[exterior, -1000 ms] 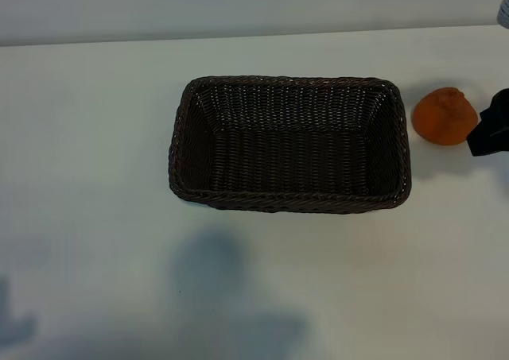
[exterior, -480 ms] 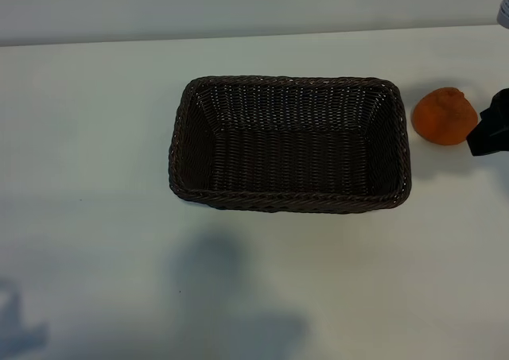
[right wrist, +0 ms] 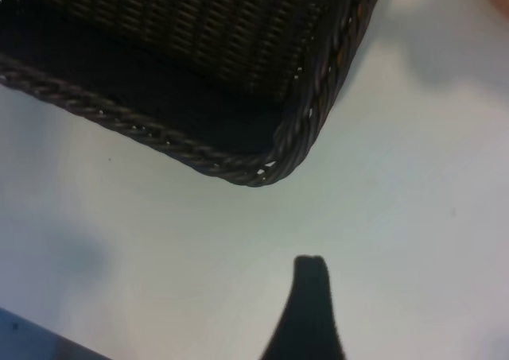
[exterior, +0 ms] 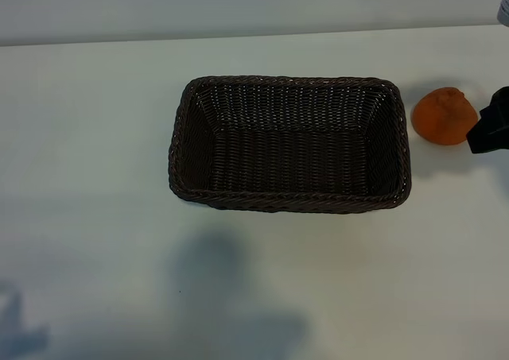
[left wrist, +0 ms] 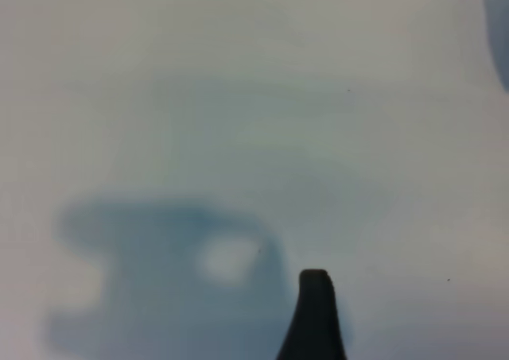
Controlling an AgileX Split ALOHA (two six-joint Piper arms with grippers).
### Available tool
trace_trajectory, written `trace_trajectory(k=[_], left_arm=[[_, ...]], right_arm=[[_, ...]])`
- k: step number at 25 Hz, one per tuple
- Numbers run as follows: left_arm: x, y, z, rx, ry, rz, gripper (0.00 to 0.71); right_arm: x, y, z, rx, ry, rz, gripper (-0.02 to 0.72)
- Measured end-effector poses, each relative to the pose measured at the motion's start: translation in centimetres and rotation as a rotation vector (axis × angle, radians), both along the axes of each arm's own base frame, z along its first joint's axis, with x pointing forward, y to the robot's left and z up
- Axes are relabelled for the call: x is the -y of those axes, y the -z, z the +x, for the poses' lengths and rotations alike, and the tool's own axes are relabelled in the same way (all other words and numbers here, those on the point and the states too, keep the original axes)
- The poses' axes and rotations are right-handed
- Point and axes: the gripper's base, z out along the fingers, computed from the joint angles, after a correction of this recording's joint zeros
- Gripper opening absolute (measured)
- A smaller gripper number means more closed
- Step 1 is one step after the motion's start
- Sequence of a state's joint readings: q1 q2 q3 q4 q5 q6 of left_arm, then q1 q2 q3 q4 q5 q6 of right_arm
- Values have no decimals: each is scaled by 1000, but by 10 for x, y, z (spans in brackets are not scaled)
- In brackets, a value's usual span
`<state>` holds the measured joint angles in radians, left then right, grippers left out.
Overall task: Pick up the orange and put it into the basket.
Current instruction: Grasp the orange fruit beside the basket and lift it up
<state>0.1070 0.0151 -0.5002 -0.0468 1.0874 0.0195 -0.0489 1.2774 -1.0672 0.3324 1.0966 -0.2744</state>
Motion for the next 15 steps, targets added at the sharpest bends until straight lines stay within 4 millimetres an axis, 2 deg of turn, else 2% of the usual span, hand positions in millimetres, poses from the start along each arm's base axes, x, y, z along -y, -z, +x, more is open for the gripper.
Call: trace_trajectory(k=[9, 13, 15], left_arm=[[0, 1, -4, 20, 95, -3, 593], [-1, 1, -4, 21, 120, -3, 593], [-1, 1, -4, 21, 120, -3, 592]], right_arm=[[1, -1, 4, 42, 21, -3, 578], [3, -9, 19, 113, 85, 6, 578], [6, -10, 34, 117, 94, -11, 582]])
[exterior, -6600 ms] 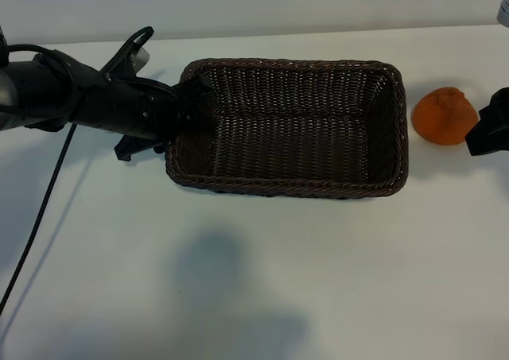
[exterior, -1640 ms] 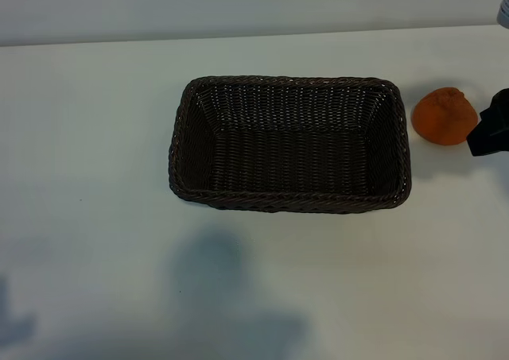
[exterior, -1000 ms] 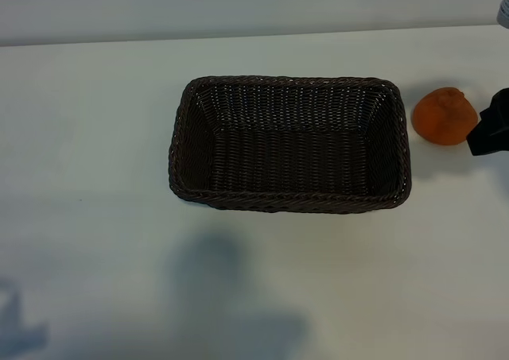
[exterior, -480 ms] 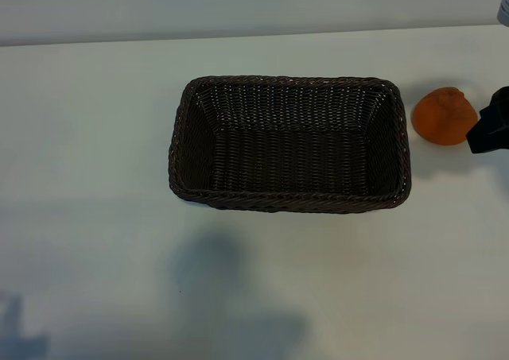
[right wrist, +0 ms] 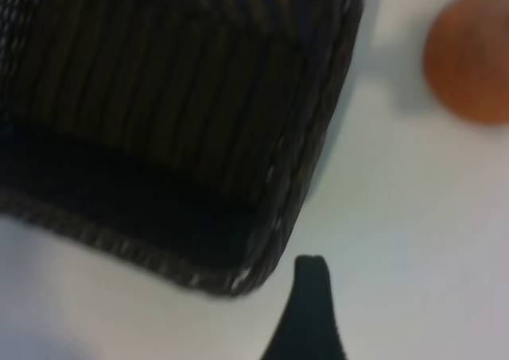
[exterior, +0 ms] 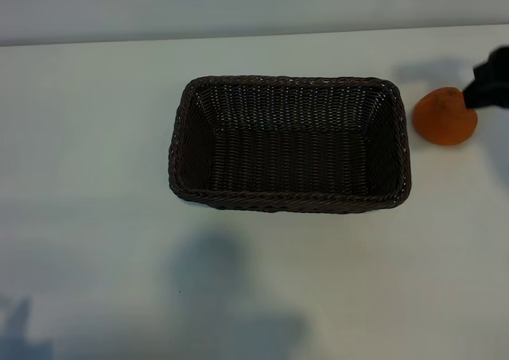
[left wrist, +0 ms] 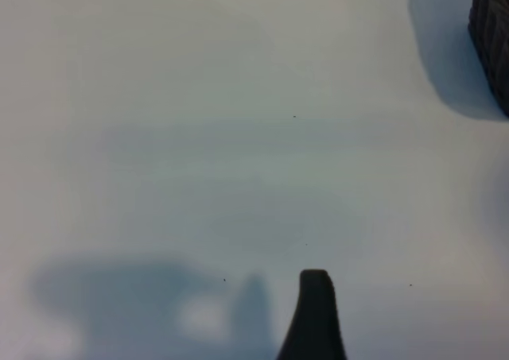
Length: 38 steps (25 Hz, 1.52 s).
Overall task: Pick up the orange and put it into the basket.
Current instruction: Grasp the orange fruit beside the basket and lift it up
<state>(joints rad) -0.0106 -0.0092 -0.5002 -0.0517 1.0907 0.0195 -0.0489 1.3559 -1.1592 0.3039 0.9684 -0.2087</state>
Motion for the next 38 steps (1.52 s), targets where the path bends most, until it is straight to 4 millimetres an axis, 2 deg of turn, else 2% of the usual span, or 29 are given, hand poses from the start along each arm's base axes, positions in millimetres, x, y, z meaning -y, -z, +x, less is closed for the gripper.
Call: trace_trajectory(k=[6, 15, 24, 33, 38], left_arm=[[0, 0, 0, 0, 0, 0, 592], [0, 0, 0, 0, 1, 1, 592], [0, 0, 0, 0, 1, 1, 592], [0, 0, 0, 0, 1, 1, 592], [0, 0, 0, 0, 1, 1, 592]], right_arm=[[13, 17, 43, -23, 75, -94, 628], [18, 66, 80, -74, 102, -122, 628], [14, 113, 102, -129, 78, -135, 628], [12, 129, 120, -101, 92, -118, 628], [13, 145, 131, -112, 93, -123, 624]])
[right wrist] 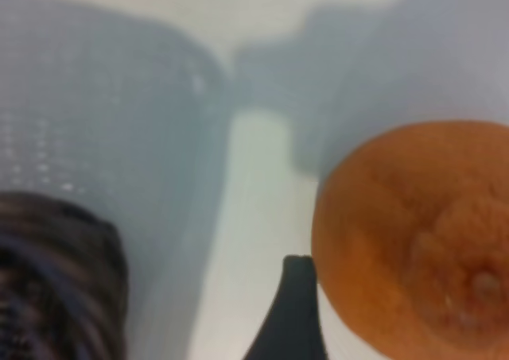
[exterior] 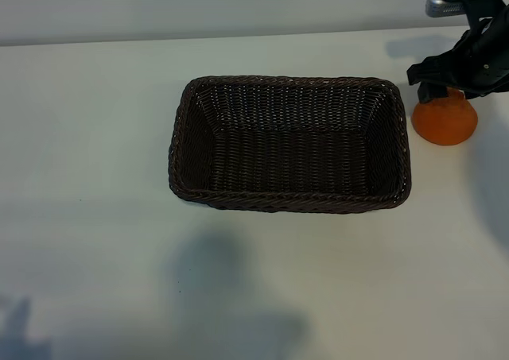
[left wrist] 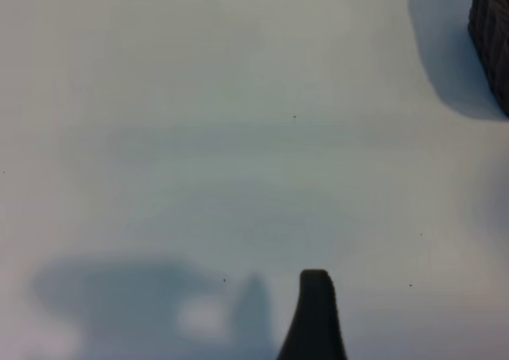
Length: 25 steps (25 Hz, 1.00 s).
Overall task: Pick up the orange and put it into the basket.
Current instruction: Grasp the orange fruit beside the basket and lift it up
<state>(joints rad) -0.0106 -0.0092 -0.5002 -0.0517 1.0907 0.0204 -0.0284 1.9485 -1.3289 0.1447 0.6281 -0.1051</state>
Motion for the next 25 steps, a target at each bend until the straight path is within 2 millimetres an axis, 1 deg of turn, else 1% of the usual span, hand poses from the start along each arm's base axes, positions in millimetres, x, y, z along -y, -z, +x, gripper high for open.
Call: trace_trajectory(k=[4, 7, 10, 12, 13, 18, 19, 23, 25], left_arm=[[0, 0, 0, 0, 0, 0, 592], [0, 0, 0, 0, 0, 0, 592], [0, 0, 0, 0, 0, 0, 592], [0, 0, 0, 0, 0, 0, 592], [0, 0, 0, 0, 0, 0, 592], [0, 0, 0, 0, 0, 0, 592], [0, 0, 0, 0, 0, 0, 592], [0, 0, 0, 0, 0, 0, 592], [0, 0, 0, 0, -1, -1, 592]], right_arm=[[1, 7, 7, 10, -3, -12, 616], [2, 15, 9, 1, -8, -22, 600], [4, 16, 9, -1, -12, -45, 556], [5, 16, 9, -3, -6, -65, 497], [6, 16, 9, -4, -2, -75, 450], [8, 17, 8, -15, 10, -94, 144], [9, 17, 8, -18, 17, -91, 106], [9, 16, 7, -27, 13, -96, 99], [9, 11, 7, -33, 11, -101, 99]])
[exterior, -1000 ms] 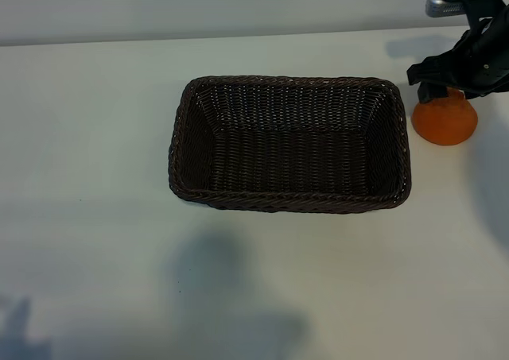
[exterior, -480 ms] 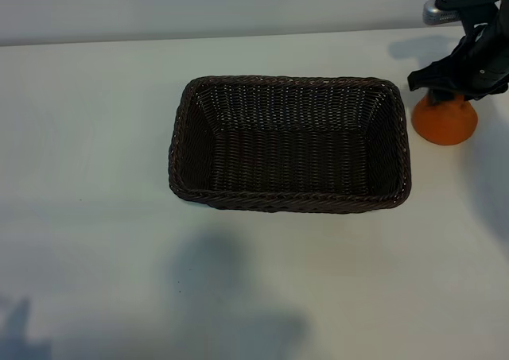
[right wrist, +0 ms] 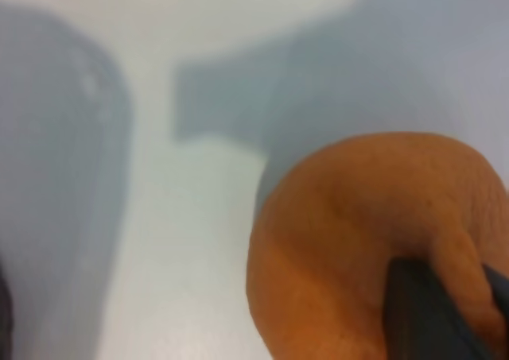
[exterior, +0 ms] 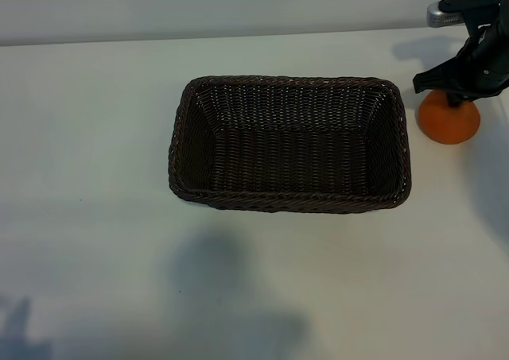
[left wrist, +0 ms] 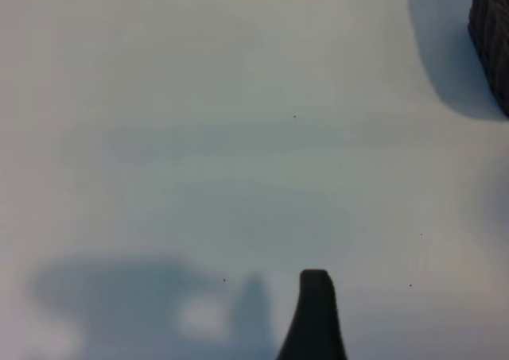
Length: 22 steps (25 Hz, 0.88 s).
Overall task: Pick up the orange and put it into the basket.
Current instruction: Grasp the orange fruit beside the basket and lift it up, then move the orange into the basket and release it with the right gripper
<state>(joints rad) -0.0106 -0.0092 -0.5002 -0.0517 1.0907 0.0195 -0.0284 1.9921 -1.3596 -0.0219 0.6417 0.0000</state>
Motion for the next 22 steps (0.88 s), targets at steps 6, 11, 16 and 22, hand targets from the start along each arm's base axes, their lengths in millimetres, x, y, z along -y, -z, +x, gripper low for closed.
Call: trace_trajectory(k=[6, 11, 16, 22], left_arm=[[0, 0, 0, 0, 0, 0, 592], [0, 0, 0, 0, 0, 0, 592], [0, 0, 0, 0, 0, 0, 592], [0, 0, 0, 0, 0, 0, 592]], right_arm=[[1, -50, -1, 8, -1, -13, 97], [2, -95, -12, 36, -1, -27, 97], [2, -116, -27, 29, 1, -34, 96], [-9, -118, -31, 0, -27, 2, 97]])
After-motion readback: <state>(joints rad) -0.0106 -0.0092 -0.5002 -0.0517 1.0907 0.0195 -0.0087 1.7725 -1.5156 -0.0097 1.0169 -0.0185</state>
